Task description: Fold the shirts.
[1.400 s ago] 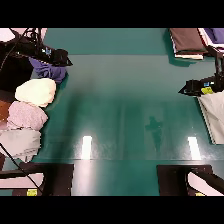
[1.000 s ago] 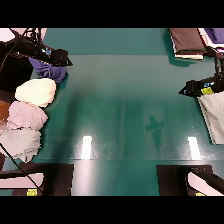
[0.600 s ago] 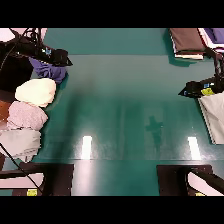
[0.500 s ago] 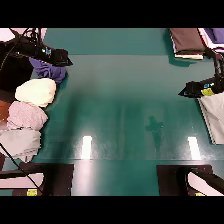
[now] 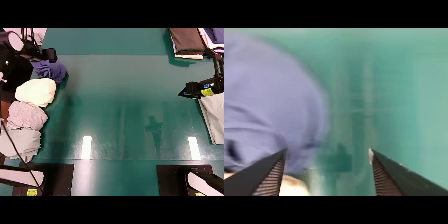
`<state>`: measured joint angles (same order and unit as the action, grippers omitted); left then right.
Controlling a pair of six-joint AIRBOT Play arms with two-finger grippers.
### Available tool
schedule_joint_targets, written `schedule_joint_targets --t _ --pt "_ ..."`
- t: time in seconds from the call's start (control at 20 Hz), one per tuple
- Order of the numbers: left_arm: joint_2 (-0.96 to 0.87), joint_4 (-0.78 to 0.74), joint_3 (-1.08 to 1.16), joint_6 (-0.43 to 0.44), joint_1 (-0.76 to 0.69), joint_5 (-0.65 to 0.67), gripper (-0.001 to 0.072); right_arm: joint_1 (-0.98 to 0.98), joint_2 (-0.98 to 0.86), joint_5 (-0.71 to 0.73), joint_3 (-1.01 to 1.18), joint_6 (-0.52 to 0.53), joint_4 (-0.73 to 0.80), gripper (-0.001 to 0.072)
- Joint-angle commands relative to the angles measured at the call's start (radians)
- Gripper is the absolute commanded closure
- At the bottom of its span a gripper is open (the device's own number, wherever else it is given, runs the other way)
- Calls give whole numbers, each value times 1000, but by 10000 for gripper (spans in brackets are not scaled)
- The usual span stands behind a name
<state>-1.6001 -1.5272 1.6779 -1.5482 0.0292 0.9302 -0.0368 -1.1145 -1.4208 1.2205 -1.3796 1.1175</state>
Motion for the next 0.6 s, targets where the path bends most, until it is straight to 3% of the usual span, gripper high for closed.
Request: schedule_joint_targets --t 0.0,0.3,0.35,0.4,0.55 --pt "-129 -52 0 -60 74 -59 87 -1 0 0 0 0 -1 696" --pt "-232 18 2 -61 96 -143 104 -1 0 6 0 0 -1 696" --pt "-232 21 12 -61 96 -137 341 -1 0 7 0 0 -1 696" --pt "-232 21 36 -60 96 -108 687 -1 0 9 0 0 -1 696" --pt "-212 23 173 -60 93 29 680 0 0 26 4 0 0 696"
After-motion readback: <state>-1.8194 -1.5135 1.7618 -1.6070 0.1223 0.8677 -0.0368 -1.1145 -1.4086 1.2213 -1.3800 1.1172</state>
